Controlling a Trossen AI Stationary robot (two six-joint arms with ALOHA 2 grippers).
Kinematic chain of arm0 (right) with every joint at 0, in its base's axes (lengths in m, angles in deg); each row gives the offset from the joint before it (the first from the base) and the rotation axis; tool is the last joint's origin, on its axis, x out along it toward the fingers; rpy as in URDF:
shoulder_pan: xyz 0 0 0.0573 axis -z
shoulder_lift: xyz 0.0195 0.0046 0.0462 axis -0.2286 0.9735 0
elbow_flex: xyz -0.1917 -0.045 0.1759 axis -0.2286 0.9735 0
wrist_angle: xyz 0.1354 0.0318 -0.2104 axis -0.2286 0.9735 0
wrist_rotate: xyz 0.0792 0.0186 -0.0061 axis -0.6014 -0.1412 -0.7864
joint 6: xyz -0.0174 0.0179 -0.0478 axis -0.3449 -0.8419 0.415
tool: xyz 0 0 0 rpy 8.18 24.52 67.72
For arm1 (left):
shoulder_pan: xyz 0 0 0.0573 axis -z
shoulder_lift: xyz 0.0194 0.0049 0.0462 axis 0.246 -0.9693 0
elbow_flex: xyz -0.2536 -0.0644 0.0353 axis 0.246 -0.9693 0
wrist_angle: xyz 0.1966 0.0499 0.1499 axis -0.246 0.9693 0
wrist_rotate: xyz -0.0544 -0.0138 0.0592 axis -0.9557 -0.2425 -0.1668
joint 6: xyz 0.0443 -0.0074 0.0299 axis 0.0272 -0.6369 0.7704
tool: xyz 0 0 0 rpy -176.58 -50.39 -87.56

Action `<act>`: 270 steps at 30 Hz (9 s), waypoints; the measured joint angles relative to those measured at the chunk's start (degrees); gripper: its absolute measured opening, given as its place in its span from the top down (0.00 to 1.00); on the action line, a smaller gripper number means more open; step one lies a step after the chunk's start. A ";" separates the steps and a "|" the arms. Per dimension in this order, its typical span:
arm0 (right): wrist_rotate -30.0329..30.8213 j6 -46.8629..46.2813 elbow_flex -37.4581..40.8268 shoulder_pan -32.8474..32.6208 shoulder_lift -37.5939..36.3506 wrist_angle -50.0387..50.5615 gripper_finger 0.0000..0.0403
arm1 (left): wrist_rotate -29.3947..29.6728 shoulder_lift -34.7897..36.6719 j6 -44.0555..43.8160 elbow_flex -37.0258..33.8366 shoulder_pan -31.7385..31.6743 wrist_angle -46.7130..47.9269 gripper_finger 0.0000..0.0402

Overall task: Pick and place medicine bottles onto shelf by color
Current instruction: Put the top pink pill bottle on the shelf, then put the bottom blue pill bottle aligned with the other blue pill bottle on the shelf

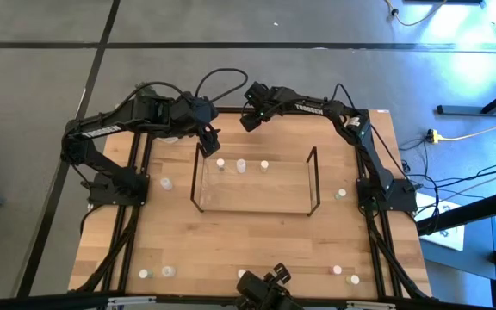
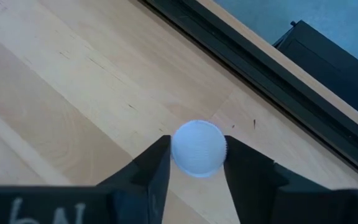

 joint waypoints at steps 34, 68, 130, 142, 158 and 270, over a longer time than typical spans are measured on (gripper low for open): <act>0.22 7.00 -0.07 0.11 -0.45 3.09 0.66 | 0.00 0.00 0.02 0.00 0.00 0.00 0.36; -1.69 19.66 0.00 -5.40 -25.80 22.13 0.66 | -0.02 0.00 0.02 0.00 0.00 0.00 0.36; -13.07 28.48 43.21 -16.63 -42.58 1.84 0.69 | -6.29 0.00 6.34 -0.02 0.02 -0.04 0.36; -13.07 28.33 43.21 -16.63 -41.27 2.33 0.69 | -10.31 0.00 7.78 -0.02 0.09 -0.06 0.36; -13.07 28.19 43.21 -16.63 -40.06 2.90 0.67 | -14.67 0.00 9.49 -0.02 0.13 -0.37 0.36; -19.24 31.86 33.90 -23.80 -60.70 2.64 0.52 | -13.70 8.13 -43.25 -8.91 43.12 20.85 0.36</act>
